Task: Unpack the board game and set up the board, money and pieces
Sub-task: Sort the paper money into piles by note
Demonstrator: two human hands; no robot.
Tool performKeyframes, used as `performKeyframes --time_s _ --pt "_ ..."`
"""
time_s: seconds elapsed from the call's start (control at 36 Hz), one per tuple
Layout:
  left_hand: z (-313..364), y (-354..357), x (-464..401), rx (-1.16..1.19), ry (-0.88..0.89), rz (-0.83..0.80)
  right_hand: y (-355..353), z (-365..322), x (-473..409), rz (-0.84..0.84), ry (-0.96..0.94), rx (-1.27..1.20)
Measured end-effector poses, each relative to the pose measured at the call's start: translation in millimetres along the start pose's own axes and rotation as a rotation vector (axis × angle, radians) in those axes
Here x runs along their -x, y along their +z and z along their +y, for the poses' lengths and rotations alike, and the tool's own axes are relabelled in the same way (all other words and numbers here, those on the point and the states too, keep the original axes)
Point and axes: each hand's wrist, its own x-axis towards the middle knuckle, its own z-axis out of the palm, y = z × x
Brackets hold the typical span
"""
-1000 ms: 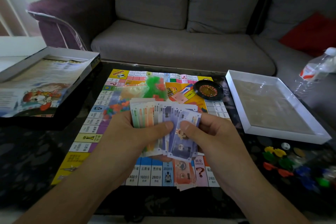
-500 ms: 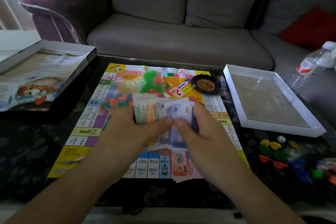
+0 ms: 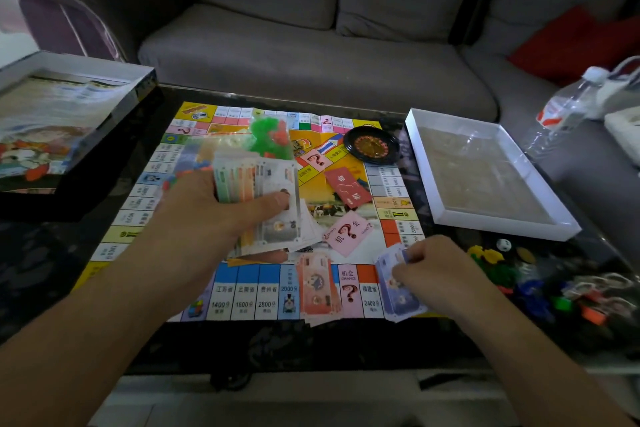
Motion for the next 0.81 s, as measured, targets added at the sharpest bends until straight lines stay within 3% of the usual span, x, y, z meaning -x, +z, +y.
performKeyframes --time_s 0.25,0.39,0.44,0.5,0.56,0.67,0.72,0.81 --pt "-6.0 5.7 -0.2 -0.009 0.019 -0.017 11.7 9.8 -1.5 0.085 -0.062 0.079" --pt "-9.4 7.4 -0.4 0.006 -0.009 -0.015 12.5 0.2 18.1 0.194 -0.087 0.57" --pt "-8.2 8.9 0.5 0.034 -0.024 -0.02 11.9 -6.0 22.6 0.233 -0.114 0.628" --pt "-6.4 10.3 2.5 0.067 -0.048 -0.042 10.0 -11.5 21.6 0.247 -0.169 0.523" --pt "-6.2 12.3 4.6 0.073 -0.061 -0.067 7.0 -17.2 20.1 0.203 -0.273 0.246" --pt "-9.7 18.1 9.0 0.088 -0.097 -0.115 2.2 -42.8 39.3 -0.151 -0.453 -0.533" --pt "-11.3 22.3 11.5 0.092 -0.106 -0.16 6.4 -50.4 44.5 -0.195 -0.516 -0.647" --pt "-12.1 25.9 13.9 0.116 -0.125 -0.178 13.1 -56.4 43.0 -0.119 -0.556 -0.643"
